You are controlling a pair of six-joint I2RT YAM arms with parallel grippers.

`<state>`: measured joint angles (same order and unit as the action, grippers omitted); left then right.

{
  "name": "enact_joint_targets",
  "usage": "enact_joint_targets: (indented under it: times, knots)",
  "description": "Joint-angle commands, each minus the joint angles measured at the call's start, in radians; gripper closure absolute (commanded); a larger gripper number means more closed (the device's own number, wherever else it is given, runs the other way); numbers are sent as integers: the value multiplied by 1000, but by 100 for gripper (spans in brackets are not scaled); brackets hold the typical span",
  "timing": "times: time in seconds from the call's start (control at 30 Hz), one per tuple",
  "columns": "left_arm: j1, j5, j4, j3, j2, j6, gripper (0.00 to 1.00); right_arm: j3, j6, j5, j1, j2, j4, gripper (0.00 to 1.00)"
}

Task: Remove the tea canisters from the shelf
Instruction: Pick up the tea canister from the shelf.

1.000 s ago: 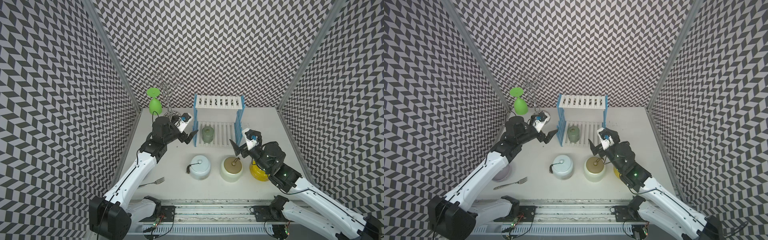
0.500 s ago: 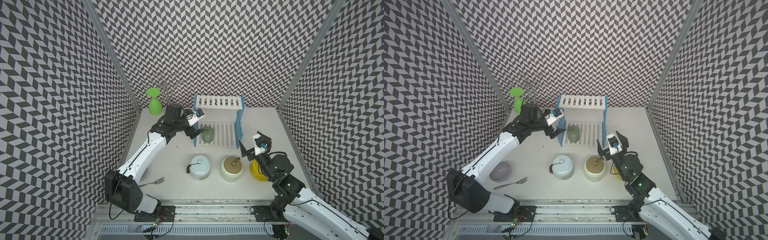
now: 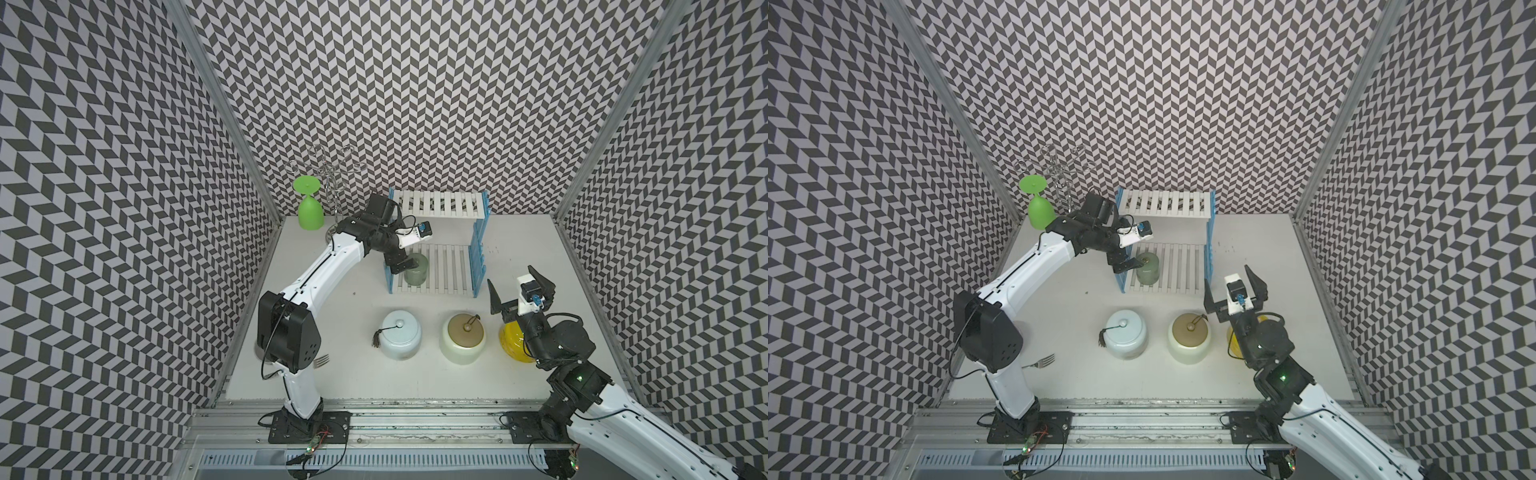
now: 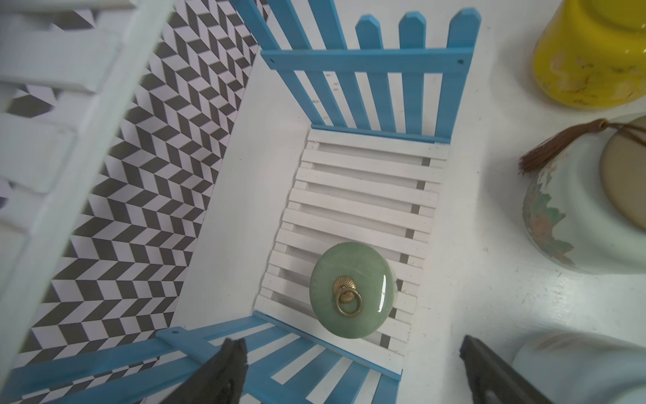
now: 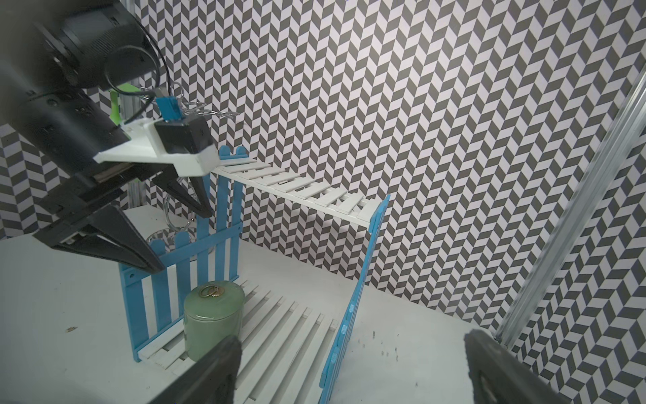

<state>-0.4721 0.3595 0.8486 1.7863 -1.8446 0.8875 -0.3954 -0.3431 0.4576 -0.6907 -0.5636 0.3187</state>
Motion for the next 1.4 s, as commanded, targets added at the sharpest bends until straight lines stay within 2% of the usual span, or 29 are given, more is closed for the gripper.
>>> enact_joint_targets:
  times: [0.0, 0.3, 0.5, 0.8, 1.17, 1.37]
  knots:
    - [-29, -67, 90, 58, -43, 86, 0, 7, -13, 18, 3, 12, 72, 0]
    - [-63, -128, 214, 250, -207, 131, 0, 7, -13, 16, 3, 4, 71, 0]
    - [-77, -203, 244, 266, -271, 176, 0, 10, -16, 19, 3, 7, 72, 0]
    - [-79, -265, 268, 383, -374, 191, 0, 12, -16, 18, 3, 8, 74, 0]
    - [-81, -284, 310, 430, -453, 209, 0, 12, -16, 10, 3, 14, 74, 1]
    - [-89, -277, 361, 449, -501, 211, 4, 13, -14, 10, 3, 16, 74, 0]
